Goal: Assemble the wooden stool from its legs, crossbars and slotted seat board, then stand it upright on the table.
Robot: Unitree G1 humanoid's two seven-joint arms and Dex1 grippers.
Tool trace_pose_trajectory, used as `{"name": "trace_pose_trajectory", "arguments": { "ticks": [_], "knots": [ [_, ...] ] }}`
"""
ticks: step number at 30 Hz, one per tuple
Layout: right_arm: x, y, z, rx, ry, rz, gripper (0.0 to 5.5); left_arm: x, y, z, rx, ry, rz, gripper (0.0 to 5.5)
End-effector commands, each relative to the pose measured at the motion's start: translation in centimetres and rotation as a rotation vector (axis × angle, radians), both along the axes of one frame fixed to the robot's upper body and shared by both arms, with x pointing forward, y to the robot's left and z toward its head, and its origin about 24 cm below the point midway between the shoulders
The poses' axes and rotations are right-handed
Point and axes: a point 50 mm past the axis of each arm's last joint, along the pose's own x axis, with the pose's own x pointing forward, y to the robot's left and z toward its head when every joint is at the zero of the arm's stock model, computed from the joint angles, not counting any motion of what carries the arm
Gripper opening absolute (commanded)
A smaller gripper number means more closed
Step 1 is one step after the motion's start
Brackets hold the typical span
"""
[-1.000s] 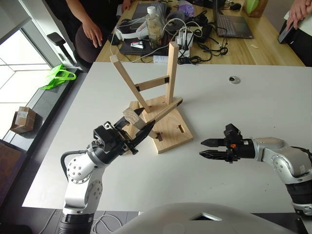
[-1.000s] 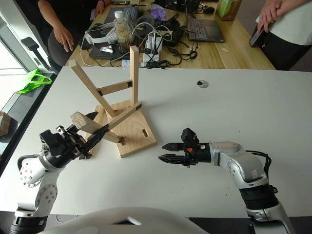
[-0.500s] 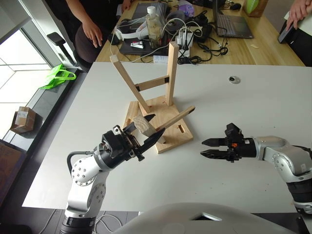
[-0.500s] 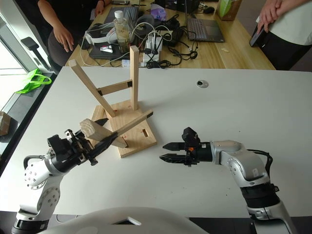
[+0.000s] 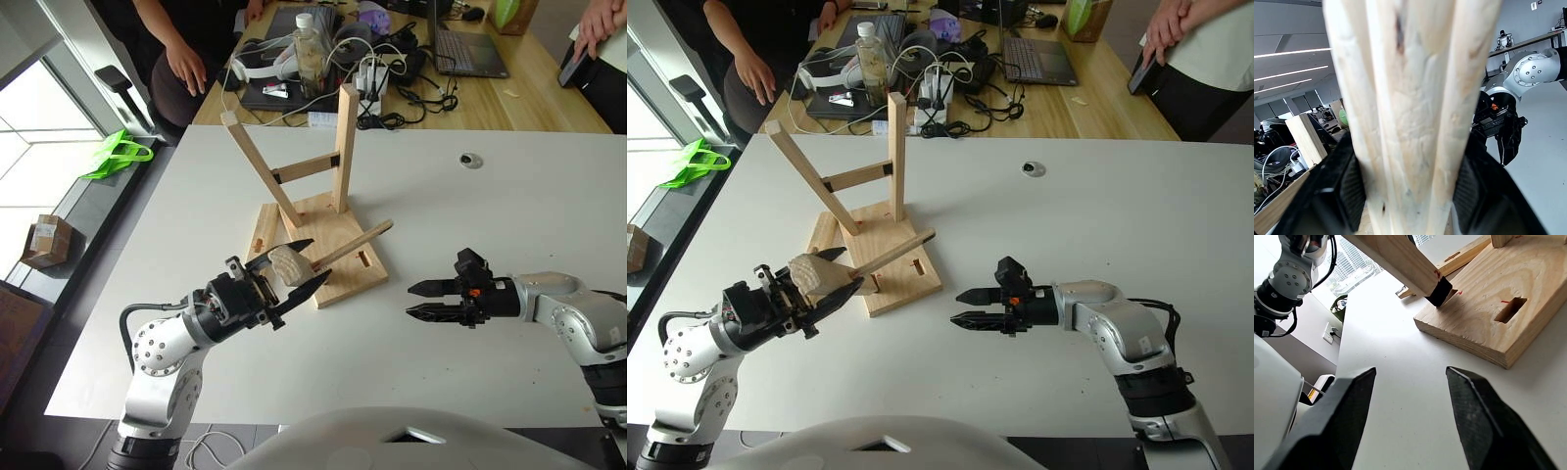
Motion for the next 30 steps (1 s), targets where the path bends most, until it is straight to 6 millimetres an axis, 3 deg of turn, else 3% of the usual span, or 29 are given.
{"name": "trace_pose_trajectory", "arguments": {
  "ticks": [1, 5, 9, 13, 17, 20, 24, 30],
  "knots": [
    [0.2, 0.0, 0.6, -0.014, -0.013, 0.019, 2.69, 0.0, 0.4, -1.1, 0.090, 0.050, -0.013, 2.08],
    [0.1, 0.1, 0.5, -0.011, -0.013, 0.012, 2.69, 0.0, 0.6, -1.0, 0.112, 0.040, -0.026, 2.08],
    [0.1, 0.3, 0.4, -0.004, -0.016, 0.001, 2.69, 1.5, 1.3, 0.5, -0.091, 0.092, 0.063, 2.08],
    [0.1, 0.4, 0.2, -0.001, -0.022, -0.013, 2.69, 3.2, 3.6, 1.9, -0.258, 0.143, 0.183, 2.08],
    [0.0, 0.6, 0.1, 0.007, -0.025, -0.024, 2.69, 4.3, 4.7, 1.9, -0.249, 0.196, 0.225, 2.08],
    [0.0, 0.8, 0.0, 0.010, -0.028, -0.031, 2.69, 4.5, 4.5, 2.2, -0.235, 0.206, 0.184, 2.08],
    [-0.2, 0.8, -0.2, 0.013, -0.028, -0.041, 2.69, 3.6, 2.7, 3.1, -0.238, 0.188, 0.044, 2.08],
    [-0.2, 1.0, -0.2, 0.020, -0.030, -0.040, 2.69, 2.9, 2.2, 2.0, -0.153, 0.212, -0.011, 2.08]
  ]
}}
